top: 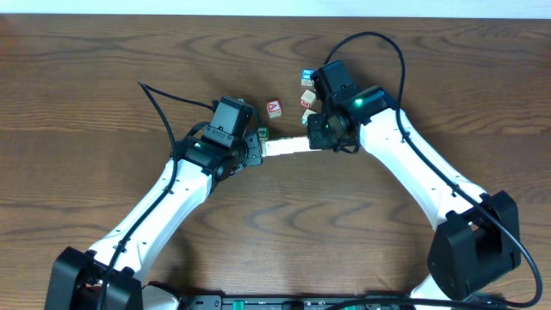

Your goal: Lift 5 blocks

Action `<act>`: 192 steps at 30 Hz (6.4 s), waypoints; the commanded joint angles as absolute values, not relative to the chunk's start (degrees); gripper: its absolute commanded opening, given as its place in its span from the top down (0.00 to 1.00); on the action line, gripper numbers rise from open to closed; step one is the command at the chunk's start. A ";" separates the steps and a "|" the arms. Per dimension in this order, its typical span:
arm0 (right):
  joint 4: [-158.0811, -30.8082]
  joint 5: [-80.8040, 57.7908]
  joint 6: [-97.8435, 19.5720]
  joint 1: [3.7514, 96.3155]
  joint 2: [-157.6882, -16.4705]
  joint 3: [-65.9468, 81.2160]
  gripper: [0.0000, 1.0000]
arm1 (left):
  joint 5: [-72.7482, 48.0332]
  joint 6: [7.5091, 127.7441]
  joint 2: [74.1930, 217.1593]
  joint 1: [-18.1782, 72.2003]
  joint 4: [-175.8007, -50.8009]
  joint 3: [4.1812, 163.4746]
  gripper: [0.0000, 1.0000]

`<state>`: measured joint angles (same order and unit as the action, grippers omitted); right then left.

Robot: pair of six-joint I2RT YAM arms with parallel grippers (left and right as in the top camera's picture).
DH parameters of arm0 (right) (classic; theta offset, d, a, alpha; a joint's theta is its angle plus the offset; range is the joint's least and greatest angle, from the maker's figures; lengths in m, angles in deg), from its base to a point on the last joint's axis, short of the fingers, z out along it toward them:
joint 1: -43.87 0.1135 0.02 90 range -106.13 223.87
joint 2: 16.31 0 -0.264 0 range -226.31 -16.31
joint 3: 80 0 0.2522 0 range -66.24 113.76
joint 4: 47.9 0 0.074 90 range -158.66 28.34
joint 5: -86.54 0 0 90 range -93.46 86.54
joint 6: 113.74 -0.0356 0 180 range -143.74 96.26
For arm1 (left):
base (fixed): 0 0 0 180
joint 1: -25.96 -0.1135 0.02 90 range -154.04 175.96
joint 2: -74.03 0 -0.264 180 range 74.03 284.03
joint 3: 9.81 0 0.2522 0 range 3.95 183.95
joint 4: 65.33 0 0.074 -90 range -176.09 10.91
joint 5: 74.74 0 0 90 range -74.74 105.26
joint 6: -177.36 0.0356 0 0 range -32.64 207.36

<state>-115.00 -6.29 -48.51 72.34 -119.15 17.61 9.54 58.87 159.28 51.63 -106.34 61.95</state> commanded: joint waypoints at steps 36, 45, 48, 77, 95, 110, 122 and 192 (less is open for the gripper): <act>-114.50 -25.62 -48.56 76.86 -117.76 21.33 0.99 | -5.04 57.82 156.57 55.94 -103.28 66.89 0.93; -114.85 -25.62 -48.56 76.88 -117.76 22.16 0.99 | -5.04 57.65 156.57 55.94 -103.28 66.93 0.93; -115.00 -25.59 -48.53 76.86 -117.76 22.27 0.99 | -5.04 57.65 156.57 55.94 -103.28 67.48 0.93; -115.46 -25.57 -48.36 76.88 -117.76 22.27 0.99 | -4.58 57.23 156.53 55.94 -103.89 68.07 0.93; -115.44 -25.59 -48.38 76.88 -117.76 22.27 0.99 | -4.58 57.21 156.27 55.94 -103.94 68.72 0.93; -115.46 -25.62 -48.38 76.88 -117.76 22.62 0.99 | -4.58 57.21 156.27 55.94 -103.91 69.36 0.93; -115.74 -25.62 -48.36 76.88 -117.76 23.01 0.99 | -4.55 57.21 156.27 55.94 -103.89 69.51 0.93; -116.95 -18.07 -48.40 78.17 -118.54 22.88 0.99 | -2.63 57.23 158.28 55.94 -105.84 68.79 0.92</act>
